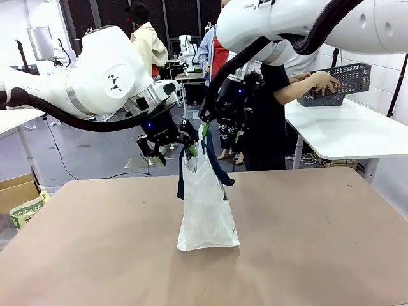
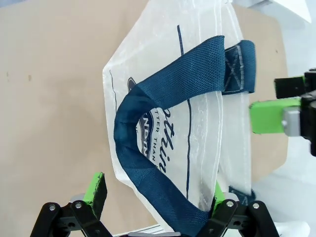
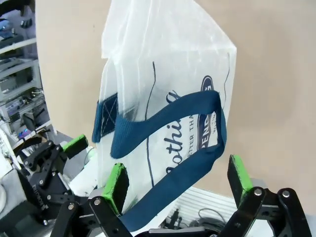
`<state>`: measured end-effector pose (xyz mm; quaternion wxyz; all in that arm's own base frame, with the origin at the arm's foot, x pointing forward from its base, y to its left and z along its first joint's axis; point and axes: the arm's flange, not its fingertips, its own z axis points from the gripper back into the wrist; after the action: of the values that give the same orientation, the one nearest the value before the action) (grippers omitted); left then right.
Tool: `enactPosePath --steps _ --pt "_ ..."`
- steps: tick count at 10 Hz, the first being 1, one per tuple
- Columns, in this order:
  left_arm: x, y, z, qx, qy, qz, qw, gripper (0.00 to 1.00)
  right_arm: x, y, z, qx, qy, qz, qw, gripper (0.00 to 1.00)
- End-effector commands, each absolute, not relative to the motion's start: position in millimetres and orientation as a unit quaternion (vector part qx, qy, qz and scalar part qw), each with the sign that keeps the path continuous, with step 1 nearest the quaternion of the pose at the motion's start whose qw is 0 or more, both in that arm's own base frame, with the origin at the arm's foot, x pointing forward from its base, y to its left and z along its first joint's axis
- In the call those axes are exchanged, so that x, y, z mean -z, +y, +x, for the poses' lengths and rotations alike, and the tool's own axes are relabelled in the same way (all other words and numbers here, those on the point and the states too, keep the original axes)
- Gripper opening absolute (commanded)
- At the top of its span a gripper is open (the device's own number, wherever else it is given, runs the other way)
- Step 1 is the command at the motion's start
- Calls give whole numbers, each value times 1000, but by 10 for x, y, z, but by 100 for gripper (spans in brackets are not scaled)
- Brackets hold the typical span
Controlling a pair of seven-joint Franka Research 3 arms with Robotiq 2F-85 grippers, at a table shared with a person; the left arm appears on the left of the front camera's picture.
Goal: Transfer purchased items from the store into the shopping bag.
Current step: Open the Reusable shopping bag in the center of the table.
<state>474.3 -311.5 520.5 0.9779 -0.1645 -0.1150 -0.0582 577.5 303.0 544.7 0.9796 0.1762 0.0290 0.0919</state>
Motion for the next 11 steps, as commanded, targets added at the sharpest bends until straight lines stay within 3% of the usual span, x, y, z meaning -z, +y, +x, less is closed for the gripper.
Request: enactPosePath --steps 1,11 --pt "-5245 -3103 4732 62 -113 -159 979 100 -5472 3099 5910 -99 6 178 979 100" --pt "-5241 -3076 4742 62 -111 -160 979 100 -5503 3203 5997 -116 18 183 976 100"
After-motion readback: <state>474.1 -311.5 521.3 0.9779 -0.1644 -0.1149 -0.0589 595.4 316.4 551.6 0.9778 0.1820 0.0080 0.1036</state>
